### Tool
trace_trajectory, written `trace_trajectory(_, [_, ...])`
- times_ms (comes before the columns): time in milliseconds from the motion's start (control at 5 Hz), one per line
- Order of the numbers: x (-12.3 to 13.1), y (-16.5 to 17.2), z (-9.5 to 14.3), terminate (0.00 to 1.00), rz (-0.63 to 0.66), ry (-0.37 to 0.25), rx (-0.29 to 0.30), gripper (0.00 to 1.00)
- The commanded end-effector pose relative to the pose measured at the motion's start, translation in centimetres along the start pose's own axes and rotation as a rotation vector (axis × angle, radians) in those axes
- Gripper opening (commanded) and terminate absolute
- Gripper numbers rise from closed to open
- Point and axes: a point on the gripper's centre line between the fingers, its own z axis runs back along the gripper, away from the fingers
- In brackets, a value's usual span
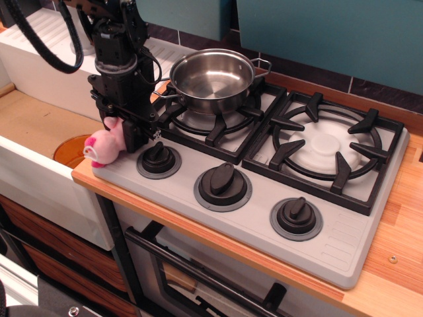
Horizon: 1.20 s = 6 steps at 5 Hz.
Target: Put stuffedpig in pan
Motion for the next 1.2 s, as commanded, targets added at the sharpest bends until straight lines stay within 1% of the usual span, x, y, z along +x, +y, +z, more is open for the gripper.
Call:
trace_trajectory(0, [2.7, 0.9, 5.5, 0.0, -0.013, 0.015, 0.067, 0.0])
trace_trajectory(200, [5.2, 1.0, 7.8, 0.0, -0.041, 0.036, 0.074, 0.0])
trace_trajectory(400, [8.1, 0.7, 9.0, 0.0, -0.058, 0.039, 0.078, 0.0])
trace_trajectory(600, [10.8, 0.0, 9.9, 0.0, -0.068, 0.044, 0.075, 0.0])
trace_trajectory(800, [12.4, -1.1, 10.0, 0.0, -0.069, 0.043, 0.076, 0.0])
trace_trajectory(1000, [13.2, -2.5, 10.0, 0.0, -0.067, 0.044, 0.066, 0.0])
